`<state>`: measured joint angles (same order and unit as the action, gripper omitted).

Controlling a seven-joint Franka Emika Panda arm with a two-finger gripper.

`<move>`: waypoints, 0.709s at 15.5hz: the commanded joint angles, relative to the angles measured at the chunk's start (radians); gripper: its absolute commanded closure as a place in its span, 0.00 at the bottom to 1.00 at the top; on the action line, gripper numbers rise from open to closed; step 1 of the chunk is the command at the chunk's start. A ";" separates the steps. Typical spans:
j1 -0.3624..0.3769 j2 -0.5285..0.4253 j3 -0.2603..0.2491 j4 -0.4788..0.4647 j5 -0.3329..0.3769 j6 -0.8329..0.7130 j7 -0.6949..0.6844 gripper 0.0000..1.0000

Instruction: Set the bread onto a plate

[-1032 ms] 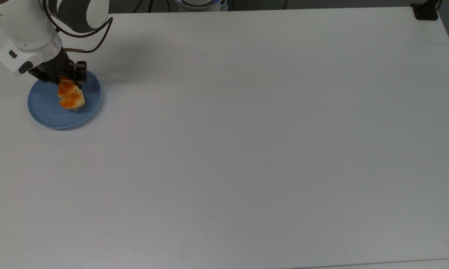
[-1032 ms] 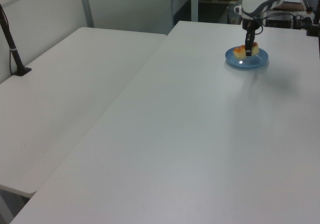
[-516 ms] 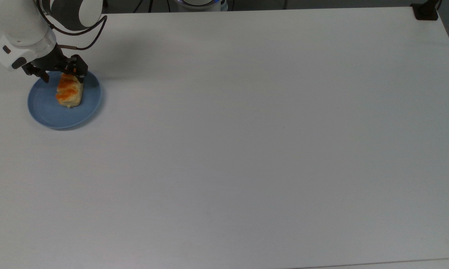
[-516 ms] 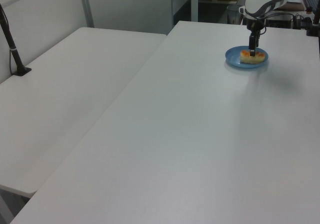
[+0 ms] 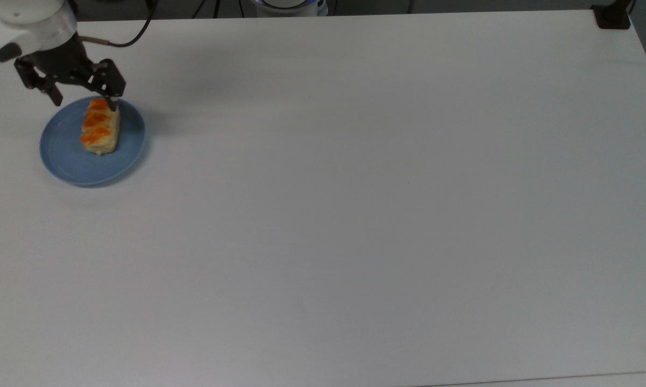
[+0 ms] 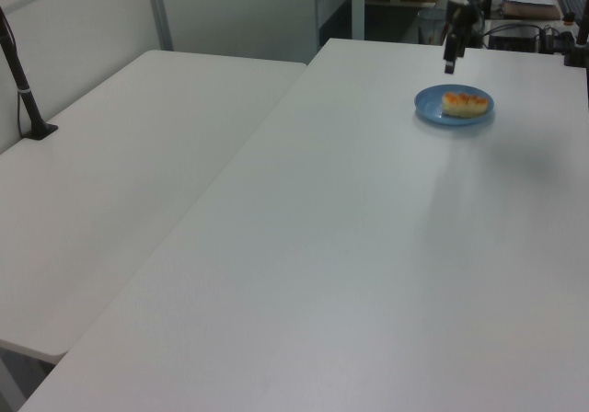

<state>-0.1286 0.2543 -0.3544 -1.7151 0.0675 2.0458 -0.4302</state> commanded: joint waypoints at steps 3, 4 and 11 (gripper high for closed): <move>0.102 -0.101 0.093 0.142 -0.050 -0.215 0.206 0.00; 0.110 -0.111 0.124 0.175 -0.081 -0.277 0.229 0.00; 0.181 -0.176 0.261 0.186 -0.146 -0.434 0.264 0.00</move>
<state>0.0068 0.0937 -0.0998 -1.5168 -0.0533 1.6393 -0.1913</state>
